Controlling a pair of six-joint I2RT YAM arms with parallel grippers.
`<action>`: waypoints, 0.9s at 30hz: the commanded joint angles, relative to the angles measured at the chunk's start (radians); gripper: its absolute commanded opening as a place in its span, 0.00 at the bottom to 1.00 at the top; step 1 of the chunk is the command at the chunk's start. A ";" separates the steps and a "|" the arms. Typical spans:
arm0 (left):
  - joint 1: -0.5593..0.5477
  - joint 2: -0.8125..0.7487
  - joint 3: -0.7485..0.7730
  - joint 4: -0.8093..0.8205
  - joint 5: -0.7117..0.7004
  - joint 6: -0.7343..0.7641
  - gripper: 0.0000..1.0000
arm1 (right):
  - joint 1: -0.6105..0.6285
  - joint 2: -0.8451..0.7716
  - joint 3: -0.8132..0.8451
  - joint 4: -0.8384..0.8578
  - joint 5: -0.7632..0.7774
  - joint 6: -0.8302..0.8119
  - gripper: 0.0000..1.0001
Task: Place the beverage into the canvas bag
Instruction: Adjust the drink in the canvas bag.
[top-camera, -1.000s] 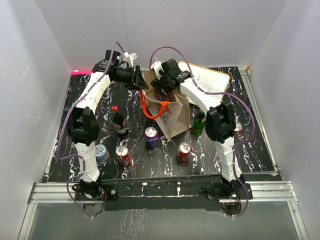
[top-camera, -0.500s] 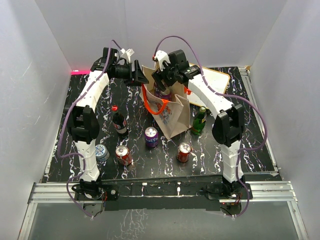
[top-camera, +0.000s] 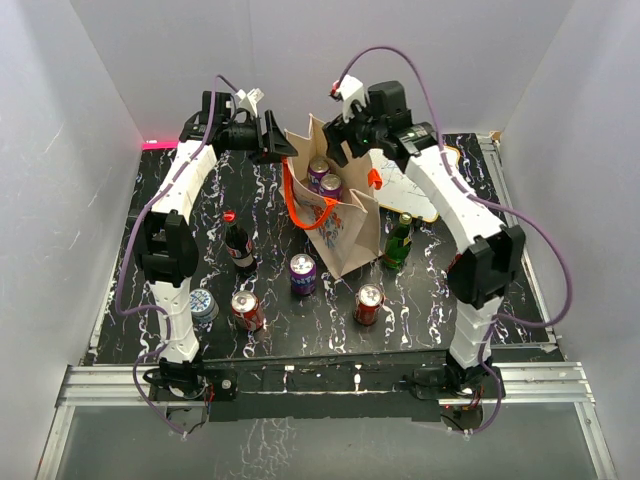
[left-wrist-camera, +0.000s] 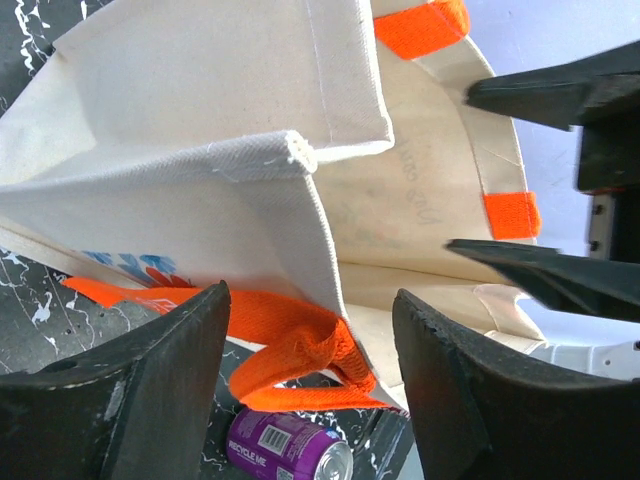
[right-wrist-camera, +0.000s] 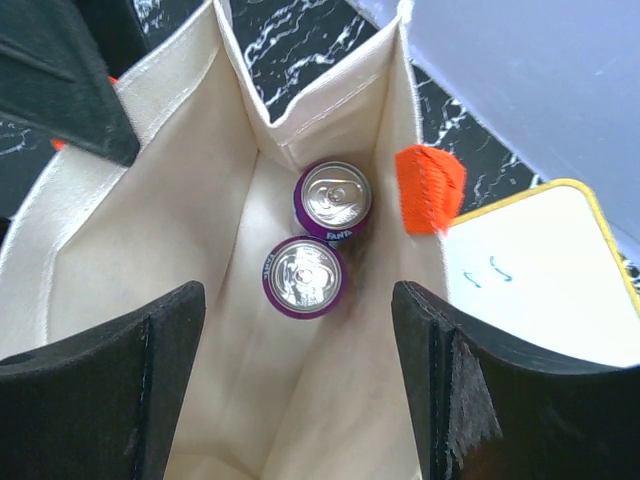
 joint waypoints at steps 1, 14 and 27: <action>0.001 -0.017 0.058 0.012 -0.029 -0.045 0.58 | -0.014 -0.178 -0.052 0.071 0.004 -0.024 0.78; -0.028 -0.061 0.037 -0.015 -0.085 -0.049 0.16 | -0.120 -0.452 -0.369 0.030 0.148 -0.096 0.80; -0.058 -0.119 0.014 -0.074 -0.107 -0.041 0.00 | -0.217 -0.483 -0.528 -0.107 0.053 -0.112 0.82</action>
